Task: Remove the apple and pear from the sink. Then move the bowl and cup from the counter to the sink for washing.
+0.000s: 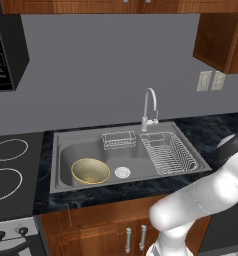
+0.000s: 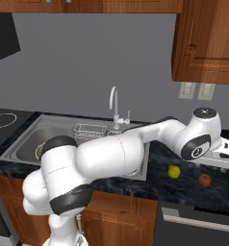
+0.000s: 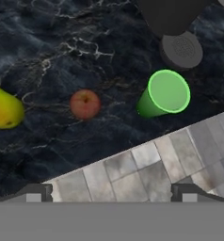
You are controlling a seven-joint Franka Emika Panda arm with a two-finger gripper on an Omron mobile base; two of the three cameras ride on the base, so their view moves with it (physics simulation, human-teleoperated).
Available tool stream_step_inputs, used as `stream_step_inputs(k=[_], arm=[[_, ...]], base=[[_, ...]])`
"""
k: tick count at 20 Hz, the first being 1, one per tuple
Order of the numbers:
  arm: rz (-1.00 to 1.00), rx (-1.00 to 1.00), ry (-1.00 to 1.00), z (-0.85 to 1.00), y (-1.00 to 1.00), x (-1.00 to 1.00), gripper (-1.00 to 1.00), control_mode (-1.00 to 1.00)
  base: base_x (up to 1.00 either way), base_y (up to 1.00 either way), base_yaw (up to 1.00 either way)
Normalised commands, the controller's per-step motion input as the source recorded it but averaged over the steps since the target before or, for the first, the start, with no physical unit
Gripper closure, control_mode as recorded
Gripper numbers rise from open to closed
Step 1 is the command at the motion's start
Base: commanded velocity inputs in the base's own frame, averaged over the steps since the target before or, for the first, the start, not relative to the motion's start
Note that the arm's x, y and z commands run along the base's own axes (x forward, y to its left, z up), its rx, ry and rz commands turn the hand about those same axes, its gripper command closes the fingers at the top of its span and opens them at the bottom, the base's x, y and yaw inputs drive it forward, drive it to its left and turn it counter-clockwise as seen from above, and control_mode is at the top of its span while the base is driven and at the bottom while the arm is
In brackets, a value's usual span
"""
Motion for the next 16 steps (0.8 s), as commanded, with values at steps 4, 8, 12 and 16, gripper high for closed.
stream_step_inputs(k=[4,8,12,16], arm=[[0.0,0.0,0.02,-0.03,-0.26,0.08,-1.0,-1.0],[0.0,0.0,0.0,-0.07,-0.24,0.07,-1.0,-1.0],[0.0,0.0,0.02,-0.1,-0.22,0.08,-1.0,-1.0],[0.0,0.0,0.05,-0.1,-0.18,0.08,-1.0,-1.0]], base=[[0.0,0.0,0.0],[0.0,0.0,0.0],[0.0,0.0,0.0],[0.0,0.0,0.0]])
